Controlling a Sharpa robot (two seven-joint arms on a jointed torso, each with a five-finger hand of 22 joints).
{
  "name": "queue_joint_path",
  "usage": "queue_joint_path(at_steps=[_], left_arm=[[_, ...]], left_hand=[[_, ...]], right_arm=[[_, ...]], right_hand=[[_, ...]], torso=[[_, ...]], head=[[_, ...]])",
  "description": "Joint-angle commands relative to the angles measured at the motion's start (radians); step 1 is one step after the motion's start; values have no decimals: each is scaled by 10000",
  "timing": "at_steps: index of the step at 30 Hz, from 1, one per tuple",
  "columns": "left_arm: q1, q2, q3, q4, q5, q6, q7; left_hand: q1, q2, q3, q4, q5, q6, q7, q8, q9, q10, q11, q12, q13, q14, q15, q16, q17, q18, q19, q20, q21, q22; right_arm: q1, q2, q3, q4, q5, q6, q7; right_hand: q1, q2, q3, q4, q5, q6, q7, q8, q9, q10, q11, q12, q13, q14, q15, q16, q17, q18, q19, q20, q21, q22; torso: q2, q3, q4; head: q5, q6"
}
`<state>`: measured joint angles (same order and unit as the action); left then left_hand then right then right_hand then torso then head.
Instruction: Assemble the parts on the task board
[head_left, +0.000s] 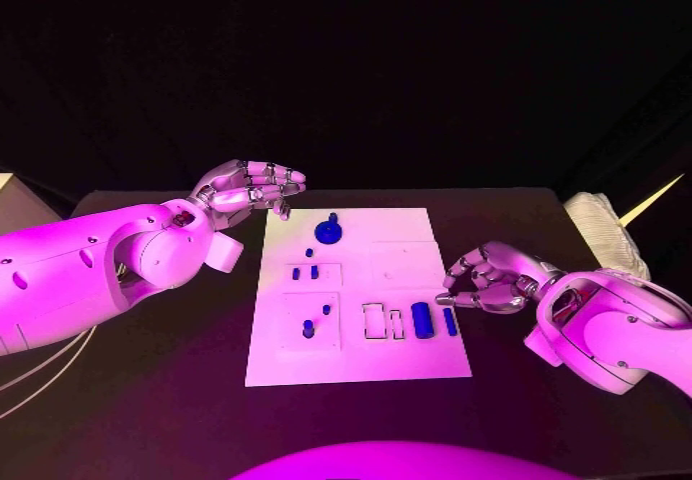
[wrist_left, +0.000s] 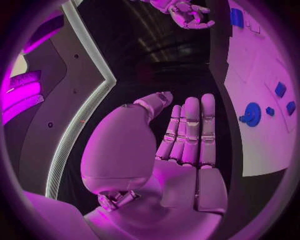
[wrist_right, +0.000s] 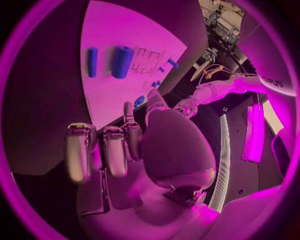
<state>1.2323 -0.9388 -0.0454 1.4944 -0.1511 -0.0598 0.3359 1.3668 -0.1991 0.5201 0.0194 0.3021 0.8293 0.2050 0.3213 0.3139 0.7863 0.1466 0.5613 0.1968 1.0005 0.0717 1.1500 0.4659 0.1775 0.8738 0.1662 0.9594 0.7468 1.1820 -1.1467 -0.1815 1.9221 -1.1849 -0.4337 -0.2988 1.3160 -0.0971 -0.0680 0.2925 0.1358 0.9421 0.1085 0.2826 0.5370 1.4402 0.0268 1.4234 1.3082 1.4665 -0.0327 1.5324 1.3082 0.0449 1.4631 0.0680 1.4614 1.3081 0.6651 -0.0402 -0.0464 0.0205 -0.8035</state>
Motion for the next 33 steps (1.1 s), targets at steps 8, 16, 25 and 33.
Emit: queue_joint_path(at_steps=[8, 16, 25, 33], left_arm=[[-27, -51, 6, 85, 75, 211, 139], [-31, -73, 6, 112, 78, 244, 129], [-31, -101, 6, 125, 132, 300, 99], [-32, -119, 6, 133, 162, 337, 48]], left_hand=[[-32, 16, -62, -19, 31, -80, -16, 51, 14, -98, 9, 43, -13, -46, -3, 16, -13, 67, 68, -6, -44, -15], [-46, 18, -69, -8, 31, -83, -15, 55, 14, -103, 11, 46, -17, -50, 0, 17, -16, 66, 67, -4, -51, -19], [-93, 28, -86, 33, 34, -94, -11, 65, 13, -116, 15, 54, -27, -55, 7, 23, -22, 65, 65, 3, -70, -31], [-182, 56, -113, 117, 43, -118, -7, 78, 9, -139, 20, 70, -45, -62, 18, 36, -30, 64, 62, 17, -111, -57]], right_arm=[[-635, 512, -44, -201, -1284, 156, -1330], [-894, 999, -48, -599, -1920, -28, -1866], [-1032, 1353, -47, -867, -2227, 53, -2175], [-1133, 1709, -46, -1147, -2373, 199, -2490]], right_hand=[[-729, 173, -544, 5, 426, 199, -35, 102, -50, 168, -3, 139, 793, 905, -102, 201, 1986, -301, 859, -77, 478, 2204], [-807, 231, -650, 9, 559, 226, -43, 116, -61, 146, -7, 99, 785, 918, -104, 220, 2054, -312, 874, -78, 528, 2243], [-974, 346, -767, 15, 632, 290, -62, 151, -68, 145, -22, 76, 809, 914, -114, 215, 2044, -314, 876, -82, 538, 2254], [-1428, 473, -992, 25, 629, 362, -88, 197, -83, 148, -44, 34, 846, 916, -131, 216, 2063, -313, 871, -93, 535, 2259]], torso=[[25, -14, 26], [26, -7, 35], [29, -2, 9], [32, -8, 21]], head=[[12, 9], [5, 4], [49, -39], [53, -94]])
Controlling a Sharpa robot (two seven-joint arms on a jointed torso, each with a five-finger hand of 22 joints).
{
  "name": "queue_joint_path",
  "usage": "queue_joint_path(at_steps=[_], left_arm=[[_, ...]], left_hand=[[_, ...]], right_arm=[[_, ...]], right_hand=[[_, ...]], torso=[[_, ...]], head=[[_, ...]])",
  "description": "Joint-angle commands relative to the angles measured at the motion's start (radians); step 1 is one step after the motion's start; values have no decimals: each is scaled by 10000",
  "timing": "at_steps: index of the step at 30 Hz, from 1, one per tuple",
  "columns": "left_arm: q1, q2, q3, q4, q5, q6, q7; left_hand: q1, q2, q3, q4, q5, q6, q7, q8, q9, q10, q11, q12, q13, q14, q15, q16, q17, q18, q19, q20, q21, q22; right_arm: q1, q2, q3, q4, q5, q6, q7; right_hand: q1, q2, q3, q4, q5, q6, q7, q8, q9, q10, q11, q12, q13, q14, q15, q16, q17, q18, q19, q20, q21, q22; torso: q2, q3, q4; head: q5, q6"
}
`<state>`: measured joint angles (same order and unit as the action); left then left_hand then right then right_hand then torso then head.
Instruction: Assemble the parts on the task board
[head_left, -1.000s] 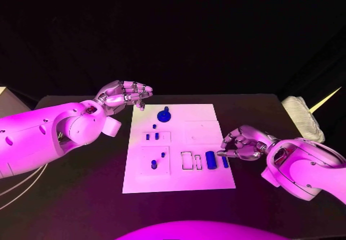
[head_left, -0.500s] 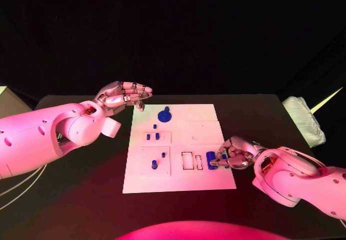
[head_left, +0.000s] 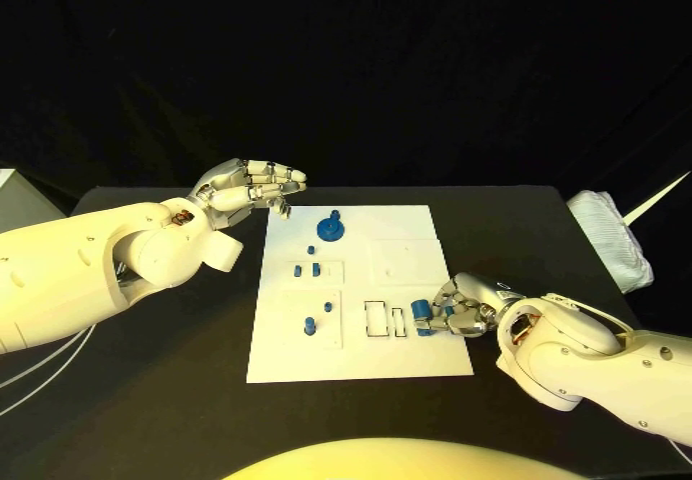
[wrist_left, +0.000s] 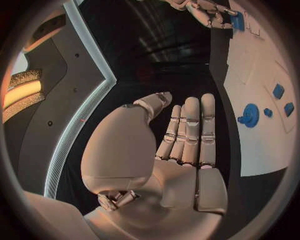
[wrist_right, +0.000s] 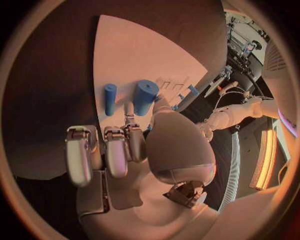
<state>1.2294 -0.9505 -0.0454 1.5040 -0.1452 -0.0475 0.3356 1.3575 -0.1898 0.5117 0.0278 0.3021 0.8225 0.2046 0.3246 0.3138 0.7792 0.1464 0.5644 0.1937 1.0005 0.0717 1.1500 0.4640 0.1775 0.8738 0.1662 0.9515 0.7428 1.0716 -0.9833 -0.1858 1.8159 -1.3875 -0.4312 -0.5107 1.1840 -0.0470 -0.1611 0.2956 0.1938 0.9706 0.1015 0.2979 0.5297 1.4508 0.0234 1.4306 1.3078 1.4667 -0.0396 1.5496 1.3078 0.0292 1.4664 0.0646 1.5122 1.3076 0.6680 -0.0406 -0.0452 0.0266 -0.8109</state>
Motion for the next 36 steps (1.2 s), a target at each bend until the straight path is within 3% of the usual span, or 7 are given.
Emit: queue_joint_path(at_steps=[1, 8, 14, 16, 18, 29, 36], left_arm=[[-3, -6, 6, 40, 105, 215, 45], [-2, -31, 6, 62, 109, 235, 9], [-2, -49, 7, 87, 138, 223, 3], [-1, -52, 7, 99, 164, 224, -3], [-1, -53, 7, 105, 178, 227, -8], [-1, -59, 7, 84, 201, 225, -19], [-1, -49, 7, 56, 202, 228, -24]], left_hand=[[-89, -37, -29, 32, 42, -49, -3, 45, 10, -67, 23, 38, -13, -62, 18, 35, -10, 64, 62, 17, -33, -17], [-109, -32, -36, 53, 45, -56, -3, 49, 9, -75, 23, 43, -18, -65, 21, 39, -13, 65, 62, 21, -44, -25], [-134, -24, -44, 78, 46, -61, -3, 55, 8, -86, 25, 47, -24, -68, 23, 44, -15, 65, 62, 24, -59, -34], [-149, -18, -48, 94, 46, -64, -2, 58, 8, -90, 25, 50, -26, -69, 25, 46, -16, 65, 63, 27, -66, -39], [-149, -18, -48, 94, 46, -64, -2, 58, 8, -90, 25, 50, -26, -69, 25, 46, -16, 65, 63, 27, -66, -39], [-169, 7, -48, 125, 52, -68, -5, 66, 8, -98, 25, 58, -32, -71, 27, 53, -19, 65, 65, 31, -82, -50], [-171, 16, -45, 131, 56, -69, -7, 69, 8, -101, 24, 61, -34, -72, 27, 54, -20, 66, 65, 31, -88, -54]], right_arm=[[-37, 111, -3, -120, -362, 203, -395], [-96, 396, -3, -471, -540, 436, -517], [-142, 530, -3, -602, -610, 580, -556], [-153, 548, -4, -595, -523, 502, -560], [-159, 554, -3, -564, -312, 363, -550], [-129, 357, 41, -46, 881, -804, 0], [322, 159, 111, 423, 1199, -1061, 263]], right_hand=[[-155, -33, -86, -7, 42, 91, -22, 52, -9, 42, -12, -44, 852, 913, -63, 41, 2060, -158, 841, -60, 35, 2270], [-162, -28, -111, -38, 32, 166, -50, 107, -1, 47, -35, -62, 872, 913, -79, 40, 2064, -161, 845, -70, 49, 2282], [1059, -56, 137, -131, 205, 149, -66, 131, -47, 54, -57, -126, 932, 921, -105, 44, 2105, -164, 847, -98, 59, 2299], [1734, -41, 520, -211, 209, 203, -87, 128, -95, 82, -82, -124, 987, 926, -126, 48, 2127, -175, 864, -114, 104, 2332], [1915, -43, 779, -111, 136, 297, -112, 133, -138, 112, -105, -114, 1030, 936, -141, 60, 2168, -187, 882, -127, 153, 2365], [1505, 55, 1248, -37, 314, 819, -313, 297, -211, 235, -274, -95, 1137, 946, -273, 69, 2211, -215, 928, -230, 270, 2443], [1236, 76, 1354, -27, 332, 927, -364, 341, -233, 282, -324, -90, 1178, 958, -324, 84, 2263, -228, 948, -281, 325, 2478]], torso=[[1, -7, 9], [-5, -9, 14], [-8, -13, 14], [-10, -11, 10], [-12, -8, 8], [-23, -7, 3], [-25, -9, 5]], head=[[-2, -33], [31, -66], [44, -74], [47, -74], [51, -77], [55, -65], [50, -56]])
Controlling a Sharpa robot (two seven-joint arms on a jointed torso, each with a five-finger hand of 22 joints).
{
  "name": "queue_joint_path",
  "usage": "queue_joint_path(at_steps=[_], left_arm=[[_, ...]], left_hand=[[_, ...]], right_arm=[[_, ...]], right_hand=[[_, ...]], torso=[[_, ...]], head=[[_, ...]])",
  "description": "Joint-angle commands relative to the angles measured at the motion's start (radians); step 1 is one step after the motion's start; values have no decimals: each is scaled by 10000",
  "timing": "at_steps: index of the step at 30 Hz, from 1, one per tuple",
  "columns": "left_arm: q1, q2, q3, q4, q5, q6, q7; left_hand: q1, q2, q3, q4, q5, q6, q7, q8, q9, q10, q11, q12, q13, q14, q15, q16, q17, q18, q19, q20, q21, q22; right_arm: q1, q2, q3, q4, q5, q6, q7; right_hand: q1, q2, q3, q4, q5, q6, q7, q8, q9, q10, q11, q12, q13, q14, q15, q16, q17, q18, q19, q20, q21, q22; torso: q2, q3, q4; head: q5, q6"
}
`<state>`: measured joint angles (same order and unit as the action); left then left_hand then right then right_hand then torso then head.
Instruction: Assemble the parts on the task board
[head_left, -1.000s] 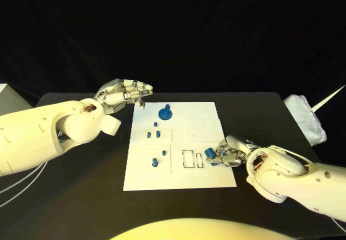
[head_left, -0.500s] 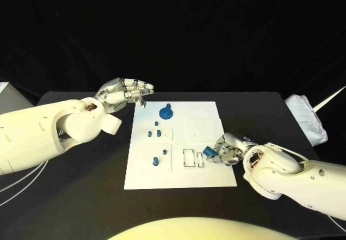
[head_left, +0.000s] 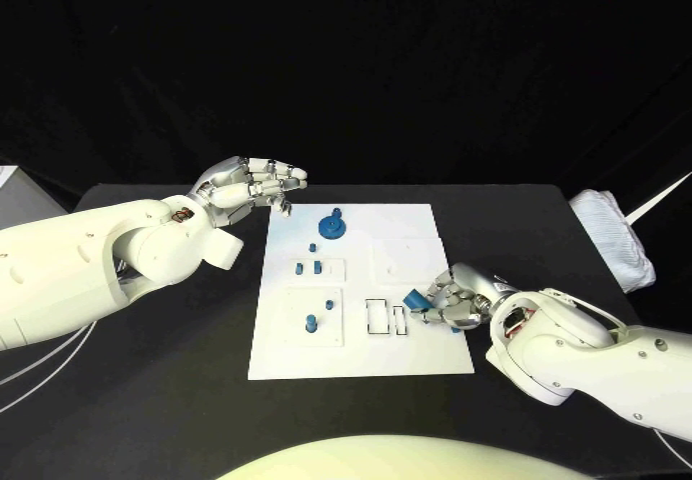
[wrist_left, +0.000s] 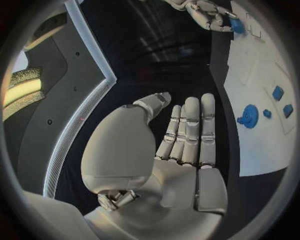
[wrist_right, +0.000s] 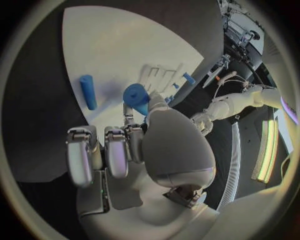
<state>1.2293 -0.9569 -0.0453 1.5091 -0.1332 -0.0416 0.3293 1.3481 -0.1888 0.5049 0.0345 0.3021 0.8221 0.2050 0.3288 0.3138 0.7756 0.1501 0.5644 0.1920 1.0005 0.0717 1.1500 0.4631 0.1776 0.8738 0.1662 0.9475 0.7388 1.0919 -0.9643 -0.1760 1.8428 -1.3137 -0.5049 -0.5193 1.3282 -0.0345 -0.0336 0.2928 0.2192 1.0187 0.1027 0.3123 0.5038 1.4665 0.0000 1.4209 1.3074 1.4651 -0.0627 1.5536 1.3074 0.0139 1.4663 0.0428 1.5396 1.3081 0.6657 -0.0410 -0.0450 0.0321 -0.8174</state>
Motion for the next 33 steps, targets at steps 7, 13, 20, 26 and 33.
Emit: queue_joint_path(at_steps=[7, 13, 20, 26, 33], left_arm=[[0, 26, 6, 3, 83, 186, 15], [0, 20, 5, 13, 83, 202, -21], [0, 29, 5, 13, 83, 227, -41], [0, 25, 5, 23, 83, 244, -57], [0, 21, 5, 32, 83, 250, -107]], left_hand=[[-77, 15, 26, 72, 61, -68, -14, 32, 8, -70, -14, 65, -20, -74, 27, 57, -13, 66, 68, 32, -54, -18], [-66, 32, 38, 76, 74, -72, -17, 38, 7, -80, -16, 68, -26, -78, 25, 61, -15, 68, 71, 33, -64, -25], [-57, 36, 44, 73, 79, -74, -19, 40, 7, -84, -17, 70, -28, -80, 23, 62, -17, 69, 73, 32, -67, -27], [-45, 39, 51, 68, 84, -77, -20, 42, 7, -88, -18, 71, -30, -82, 21, 63, -18, 70, 75, 31, -70, -29], [-41, 10, 54, 72, 92, -212, 28, -7, -23, -146, 7, 77, -52, -94, 32, 71, -29, 69, 91, 33, -93, -47]], right_arm=[[348, 35, 25, 373, 1037, 297, 445], [318, 363, -2, 259, 1323, 928, 383], [280, 802, -22, 100, 1133, 1256, 93], [246, 1048, -25, -79, 875, 1340, -214], [194, 1252, -26, -220, 614, 1259, -373]], right_hand=[[-607, 92, 249, -5, 7, 535, -421, 243, -3, 158, -129, -23, 1203, 974, -127, 41, 2267, -78, 954, -100, 61, 2481], [-774, 188, 369, -6, -114, 620, -459, 295, -7, 204, -163, -5, 1250, 971, -154, 35, 2256, -83, 962, -120, 82, 2495], [-1266, 205, 426, 2, -337, 772, -521, 431, 5, 283, -211, 35, 1344, 977, -196, 40, 2280, -89, 970, -152, 103, 2509], [-1582, 250, 441, 1, -439, 811, -540, 500, 14, 319, -230, 62, 1398, 975, -209, 34, 2268, -89, 971, -167, 105, 2512], [-1647, 294, 469, -2, -435, 826, -550, 525, 18, 331, -240, 73, 1416, 980, -216, 42, 2292, -90, 972, -172, 108, 2513]], torso=[[15, -5, 16], [1, -8, -9], [13, 4, 1], [19, -7, 5], [14, -4, 3]], head=[[-2, 6], [52, 2], [50, 9], [48, -2], [44, 8]])
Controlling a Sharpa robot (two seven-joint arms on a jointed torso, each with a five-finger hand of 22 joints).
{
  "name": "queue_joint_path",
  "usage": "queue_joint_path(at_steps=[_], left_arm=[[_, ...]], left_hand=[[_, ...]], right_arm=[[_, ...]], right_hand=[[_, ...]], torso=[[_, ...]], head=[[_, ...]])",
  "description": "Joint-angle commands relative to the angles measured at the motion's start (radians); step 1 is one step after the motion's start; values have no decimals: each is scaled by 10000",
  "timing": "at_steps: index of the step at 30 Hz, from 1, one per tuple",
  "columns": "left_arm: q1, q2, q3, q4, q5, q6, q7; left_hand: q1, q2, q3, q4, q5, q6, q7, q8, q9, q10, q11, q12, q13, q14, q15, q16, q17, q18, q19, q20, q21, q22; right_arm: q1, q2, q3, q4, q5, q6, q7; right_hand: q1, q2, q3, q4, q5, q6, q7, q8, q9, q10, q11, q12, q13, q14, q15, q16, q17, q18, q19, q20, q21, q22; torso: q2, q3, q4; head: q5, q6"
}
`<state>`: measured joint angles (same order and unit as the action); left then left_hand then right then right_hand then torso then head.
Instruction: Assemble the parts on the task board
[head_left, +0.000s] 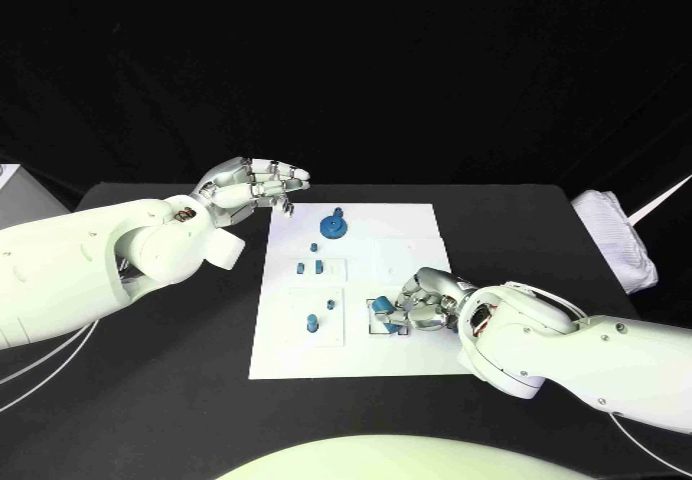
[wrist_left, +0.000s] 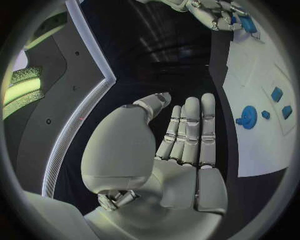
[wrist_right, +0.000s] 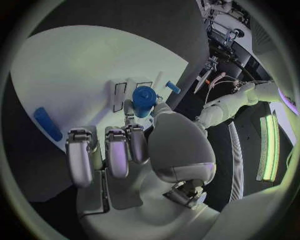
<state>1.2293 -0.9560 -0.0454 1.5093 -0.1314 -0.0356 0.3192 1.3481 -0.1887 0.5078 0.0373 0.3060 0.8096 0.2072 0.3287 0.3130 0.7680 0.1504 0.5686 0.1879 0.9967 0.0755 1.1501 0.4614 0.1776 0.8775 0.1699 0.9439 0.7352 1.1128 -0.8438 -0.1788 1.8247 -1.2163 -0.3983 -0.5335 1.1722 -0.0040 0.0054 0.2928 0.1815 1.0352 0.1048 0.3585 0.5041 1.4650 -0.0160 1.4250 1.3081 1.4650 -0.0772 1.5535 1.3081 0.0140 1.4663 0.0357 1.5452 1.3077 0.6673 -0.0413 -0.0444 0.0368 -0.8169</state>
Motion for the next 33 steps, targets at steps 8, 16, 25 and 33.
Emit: queue_joint_path(at_steps=[8, 16, 25, 33], left_arm=[[1, 3, 6, 44, 64, 195, -47], [2, -14, 6, 54, 64, 190, -70], [2, -32, 6, 70, 64, 179, -82], [2, -41, 6, 75, 64, 176, -90]], left_hand=[[-48, 0, 22, 56, 55, -174, 41, -36, -34, -119, 27, 41, -25, -59, 10, 79, -18, 65, 65, 5, -72, -24], [-49, 2, 23, 60, 56, -191, 48, -40, -37, -130, 32, 43, -28, -60, 14, 81, -20, 64, 67, 7, -76, -27], [-54, 5, 23, 68, 56, -210, 57, -45, -41, -143, 38, 47, -31, -61, 20, 84, -22, 63, 70, 11, -81, -30], [-54, 5, 23, 68, 56, -210, 57, -45, -41, -143, 38, 47, -31, -61, 20, 84, -22, 63, 70, 11, -81, -30]], right_arm=[[-73, 252, 1, -295, -727, 38, -310], [-151, 338, 2, -385, -1095, -217, -333], [-181, 378, 2, -359, -1295, 49, -319], [-186, 349, 3, -320, -1487, 172, -310]], right_hand=[[-157, 18, 114, -4, 12, 655, -578, 83, 16, 350, -87, 24, 1415, 981, -80, 44, 2287, -94, 977, -111, 63, 2525], [-267, 61, 170, -4, 123, 645, -586, 113, 18, 363, -94, 29, 1438, 988, -88, 54, 2317, -100, 986, -121, 88, 2539], [-1335, -189, -16, 12, -747, 607, -581, 293, 51, 358, -87, -70, 1450, 982, -88, 38, 2289, -91, 972, -127, 47, 2521], [-2356, -271, -1046, 17, -931, 423, -536, 429, 72, 256, -47, -359, 1341, 958, -56, -14, 2188, -53, 916, -104, -117, 2443]], torso=[[0, -1, -4], [11, 3, -9], [-1, 5, -9], [-1, 5, -15]], head=[[5, 2], [10, -6], [23, -19], [24, -20]])
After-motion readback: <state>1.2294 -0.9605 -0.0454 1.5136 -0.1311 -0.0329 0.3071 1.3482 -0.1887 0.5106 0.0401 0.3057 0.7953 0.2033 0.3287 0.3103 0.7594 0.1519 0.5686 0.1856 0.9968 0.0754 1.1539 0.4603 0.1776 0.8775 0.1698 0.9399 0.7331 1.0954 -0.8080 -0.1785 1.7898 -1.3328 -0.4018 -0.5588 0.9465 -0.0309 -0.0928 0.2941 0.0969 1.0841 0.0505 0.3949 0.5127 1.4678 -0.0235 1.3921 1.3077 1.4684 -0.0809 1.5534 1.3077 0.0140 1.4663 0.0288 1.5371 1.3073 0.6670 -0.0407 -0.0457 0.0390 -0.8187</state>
